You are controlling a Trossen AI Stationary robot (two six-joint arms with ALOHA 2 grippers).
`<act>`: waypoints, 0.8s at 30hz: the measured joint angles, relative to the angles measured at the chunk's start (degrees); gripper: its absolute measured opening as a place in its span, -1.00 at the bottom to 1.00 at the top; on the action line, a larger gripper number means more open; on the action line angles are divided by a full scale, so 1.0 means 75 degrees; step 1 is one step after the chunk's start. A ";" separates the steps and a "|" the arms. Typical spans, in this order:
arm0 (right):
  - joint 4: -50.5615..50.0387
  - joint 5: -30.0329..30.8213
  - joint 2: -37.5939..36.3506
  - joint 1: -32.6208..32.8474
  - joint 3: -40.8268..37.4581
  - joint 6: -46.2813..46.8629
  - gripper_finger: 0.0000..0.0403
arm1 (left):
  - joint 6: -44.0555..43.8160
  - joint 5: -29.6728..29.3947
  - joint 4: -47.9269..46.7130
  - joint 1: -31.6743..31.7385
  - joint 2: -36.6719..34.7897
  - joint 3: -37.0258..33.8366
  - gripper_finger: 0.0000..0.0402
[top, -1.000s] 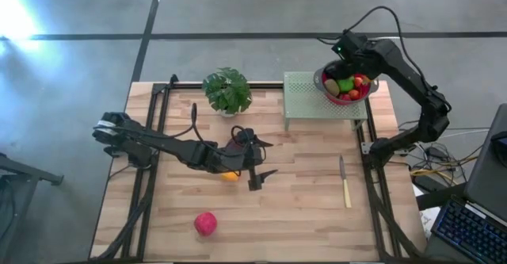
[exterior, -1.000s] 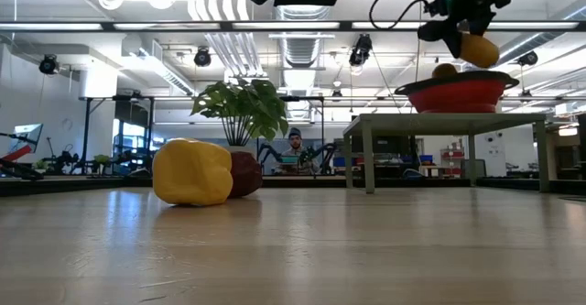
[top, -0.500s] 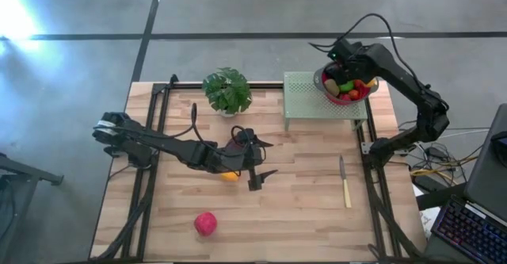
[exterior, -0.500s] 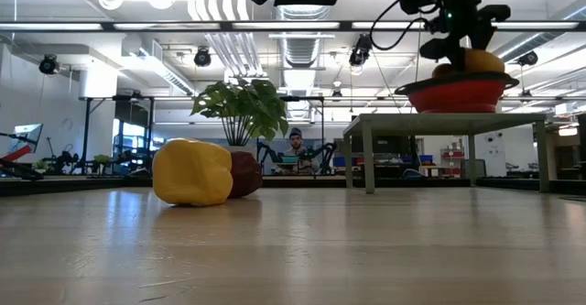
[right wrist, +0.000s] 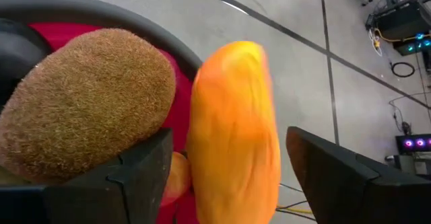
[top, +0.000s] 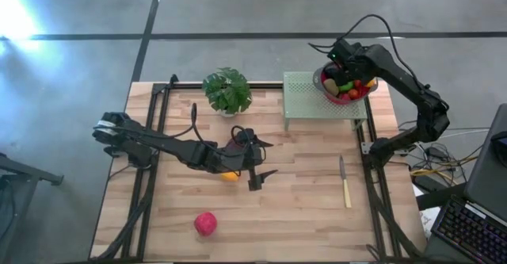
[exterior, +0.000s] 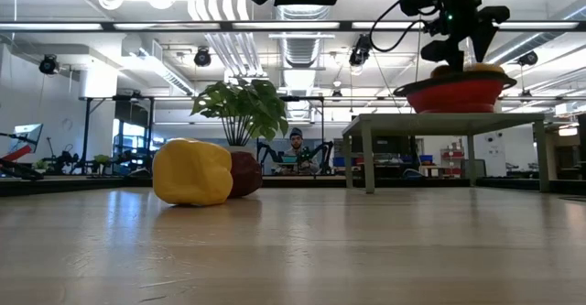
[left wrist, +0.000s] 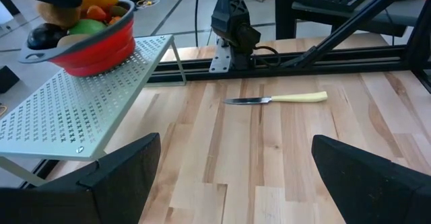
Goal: Pick & Place Fruit
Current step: Put the yellow mango into the red strainer bowl on the shelf, then put the red apple into the red strainer bowl on the shelf
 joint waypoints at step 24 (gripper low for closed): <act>0.0201 -0.0445 -0.0638 0.0181 0.0462 -0.0940 0.43 | 0.0047 -0.0003 0.0232 0.0003 0.0000 0.0000 0.94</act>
